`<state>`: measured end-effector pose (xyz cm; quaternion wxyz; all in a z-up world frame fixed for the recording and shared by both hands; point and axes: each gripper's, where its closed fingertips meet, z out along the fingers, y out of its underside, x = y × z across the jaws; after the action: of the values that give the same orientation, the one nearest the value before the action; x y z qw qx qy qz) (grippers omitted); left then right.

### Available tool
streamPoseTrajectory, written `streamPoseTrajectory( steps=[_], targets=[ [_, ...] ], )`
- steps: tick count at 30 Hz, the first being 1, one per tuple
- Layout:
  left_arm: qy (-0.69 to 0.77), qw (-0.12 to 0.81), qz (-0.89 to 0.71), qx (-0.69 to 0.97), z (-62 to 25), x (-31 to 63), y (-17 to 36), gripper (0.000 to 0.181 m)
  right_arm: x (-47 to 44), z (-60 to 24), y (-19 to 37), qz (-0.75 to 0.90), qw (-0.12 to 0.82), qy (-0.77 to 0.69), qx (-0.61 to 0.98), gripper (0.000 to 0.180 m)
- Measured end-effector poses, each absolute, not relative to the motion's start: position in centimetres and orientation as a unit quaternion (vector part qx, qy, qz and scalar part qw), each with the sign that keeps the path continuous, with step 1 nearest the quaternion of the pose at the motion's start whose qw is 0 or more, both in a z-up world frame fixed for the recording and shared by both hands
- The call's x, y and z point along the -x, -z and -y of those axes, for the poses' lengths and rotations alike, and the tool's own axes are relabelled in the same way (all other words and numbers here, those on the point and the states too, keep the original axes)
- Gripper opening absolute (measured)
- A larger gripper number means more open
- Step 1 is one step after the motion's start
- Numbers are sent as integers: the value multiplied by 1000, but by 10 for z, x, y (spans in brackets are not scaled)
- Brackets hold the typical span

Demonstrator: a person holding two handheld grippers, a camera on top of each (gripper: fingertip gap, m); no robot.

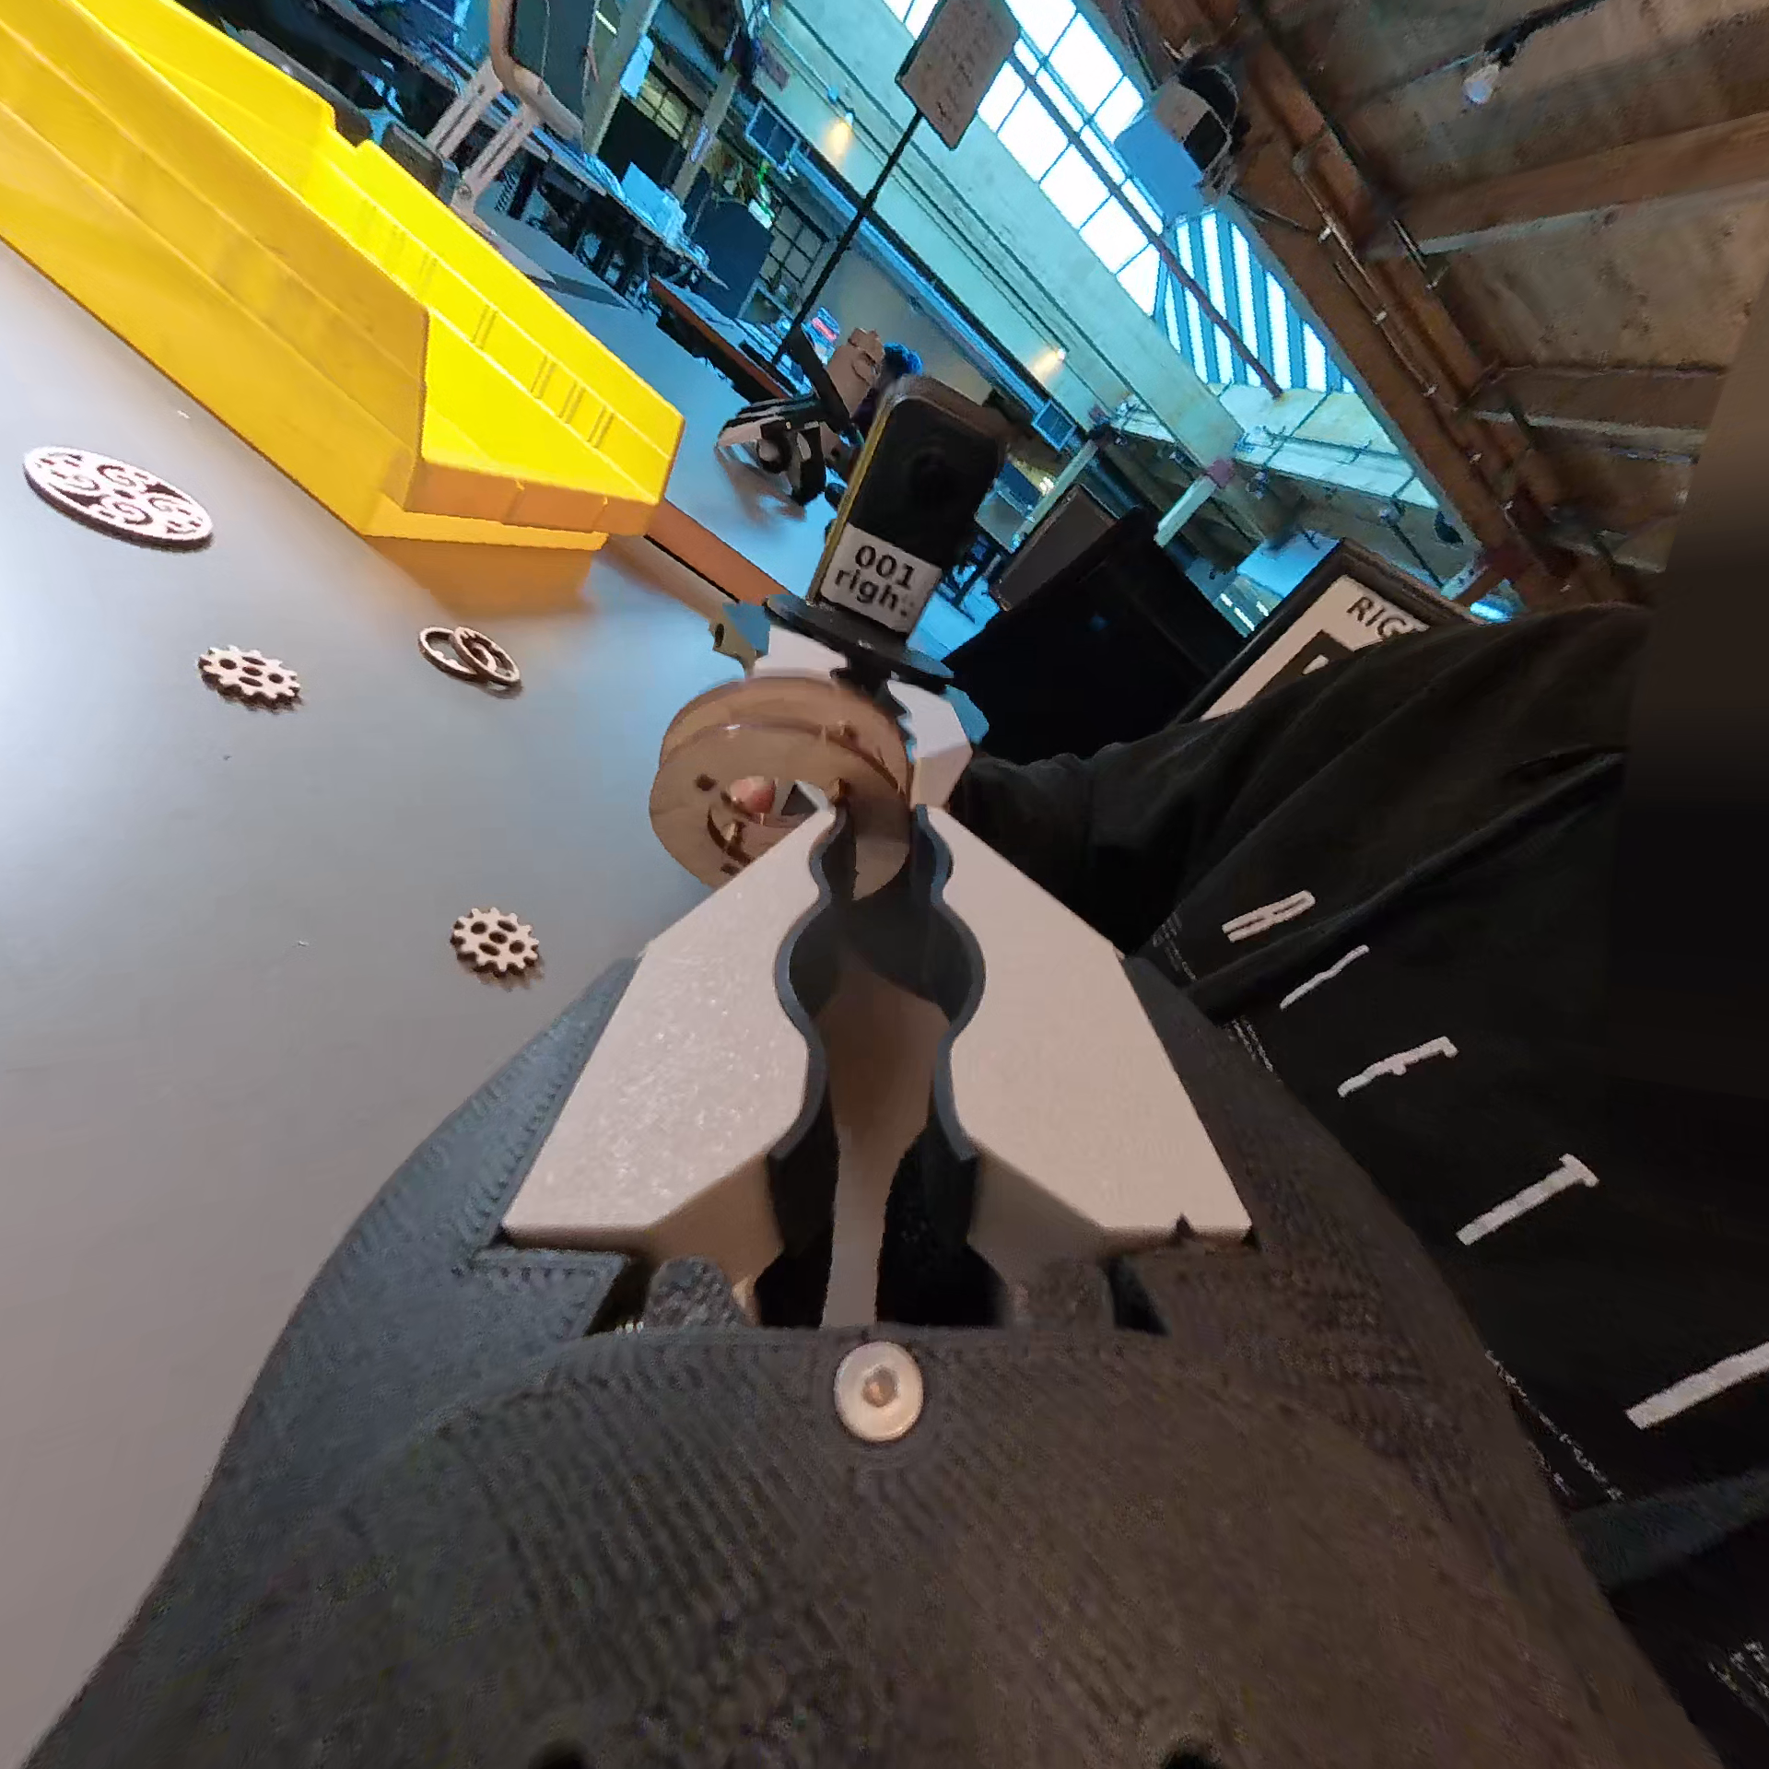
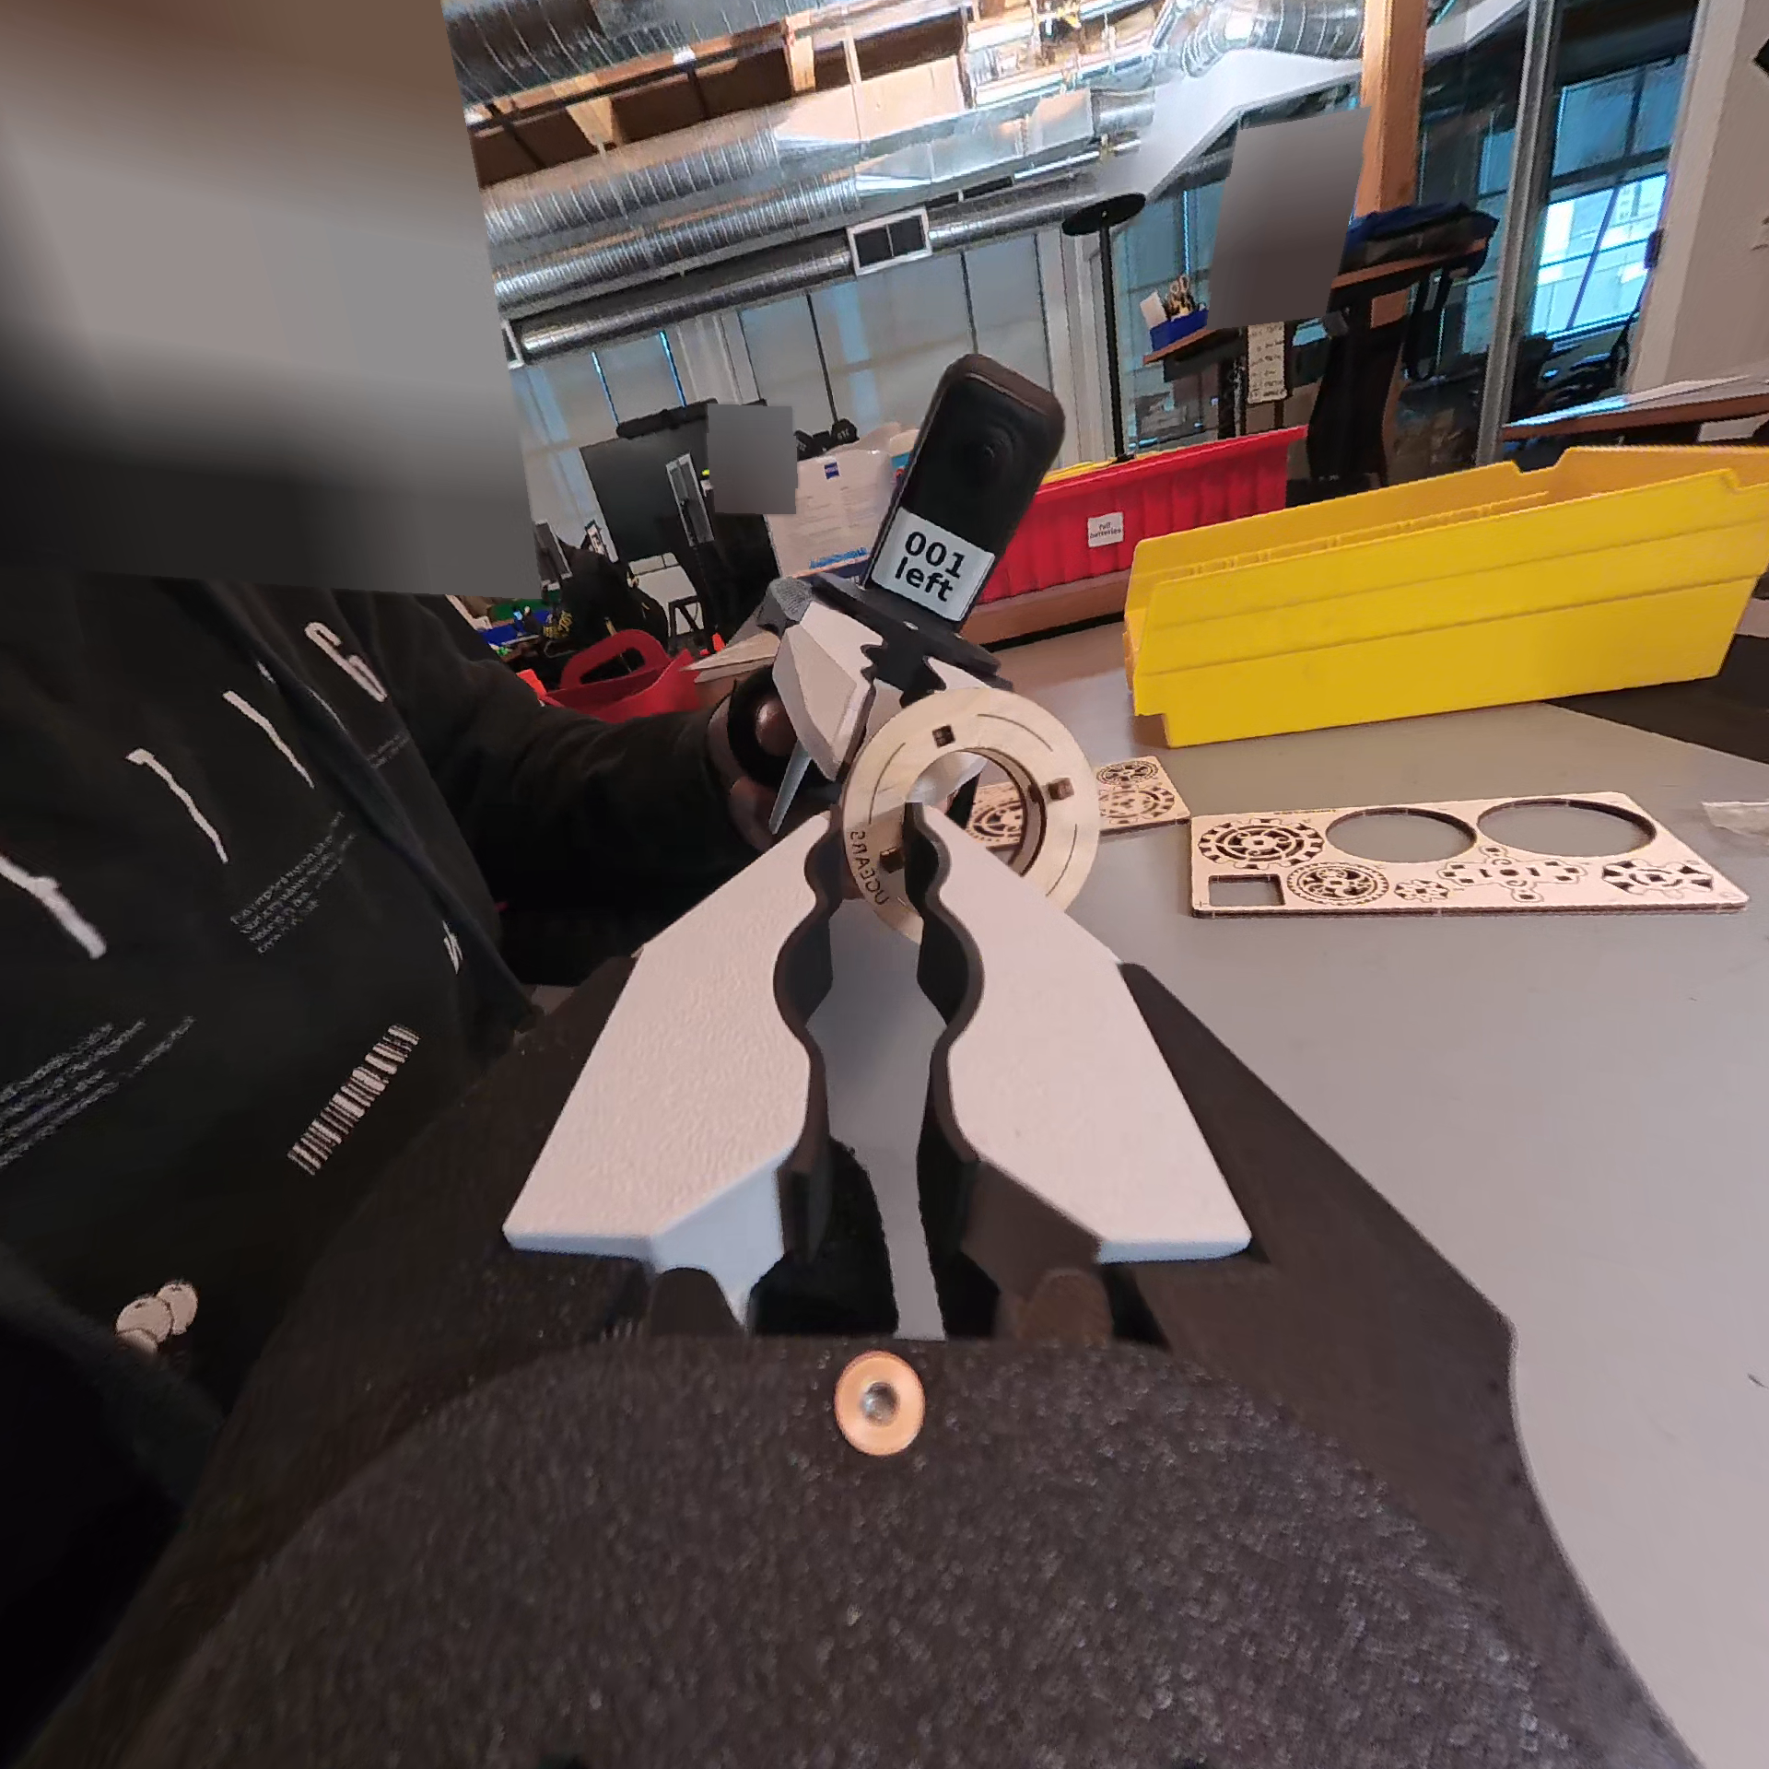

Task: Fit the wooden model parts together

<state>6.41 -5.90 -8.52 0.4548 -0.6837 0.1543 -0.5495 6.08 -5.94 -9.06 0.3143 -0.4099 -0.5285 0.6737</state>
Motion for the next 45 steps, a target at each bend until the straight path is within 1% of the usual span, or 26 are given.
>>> streamPoseTrajectory(
  steps=[2, 4, 9, 12, 15, 24, 27, 29, 31, 33, 35, 36, 37, 38, 39, 41, 42, 44, 45],
  targets=[
    [545, 457, -160, 685, 61, -62, 84, 9, -66, 52, 88, 520, 312, -678, 415, 9],
    [529, 462, -179, 689, 64, -63, 86, 10, -64, 60, 92, 536, 330, -662, 408, 10],
    [505, 476, -199, 692, 64, -61, 84, 10, -63, 62, 90, 533, 303, -675, 410, 11],
    [497, 482, -196, 694, 63, -59, 86, 10, -63, 67, 91, 537, 289, -678, 409, 27],
    [495, 485, -193, 695, 62, -58, 86, 10, -63, 65, 90, 533, 285, -681, 414, 31],
    [538, 476, -162, 677, 60, -56, 82, 10, -62, 60, 88, 528, 290, -675, 425, 27],
    [538, 476, -168, 675, 60, -56, 84, 10, -61, 49, 82, 486, 262, -700, 453, 26],
    [502, 494, -199, 682, 60, -59, 88, 10, -59, 47, 82, 460, 209, -718, 479, 28],
    [416, 515, -255, 705, 59, -63, 100, 10, -57, 51, 87, 444, 158, -729, 497, 32],
    [324, 542, -315, 709, 58, -67, 107, 10, -54, 53, 90, 425, 123, -738, 510, 32],
    [231, 562, -361, 707, 55, -66, 114, 10, -53, 51, 90, 408, 113, -745, 516, 23],
    [204, 569, -379, 701, 56, -67, 114, 10, -53, 50, 92, 407, 113, -743, 519, 15],
    [190, 571, -384, 700, 55, -66, 115, 10, -53, 50, 93, 412, 116, -741, 518, 12],
    [203, 571, -376, 700, 56, -67, 114, 11, -53, 51, 93, 417, 121, -740, 514, 11],
    [248, 570, -348, 701, 56, -66, 110, 15, -54, 53, 91, 424, 130, -740, 506, 10],
    [385, 546, -266, 695, 58, -60, 96, 38, -56, 54, 87, 440, 165, -737, 485, 10],
    [446, 531, -225, 684, 58, -56, 89, 40, -57, 56, 87, 453, 184, -731, 477, 10],
    [538, 506, -173, 652, 60, -54, 76, 31, -54, 57, 92, 493, 245, -691, 468, 10],
    [561, 495, -153, 646, 59, -54, 73, 27, -52, 59, 94, 512, 276, -671, 460, 10]
  ],
)
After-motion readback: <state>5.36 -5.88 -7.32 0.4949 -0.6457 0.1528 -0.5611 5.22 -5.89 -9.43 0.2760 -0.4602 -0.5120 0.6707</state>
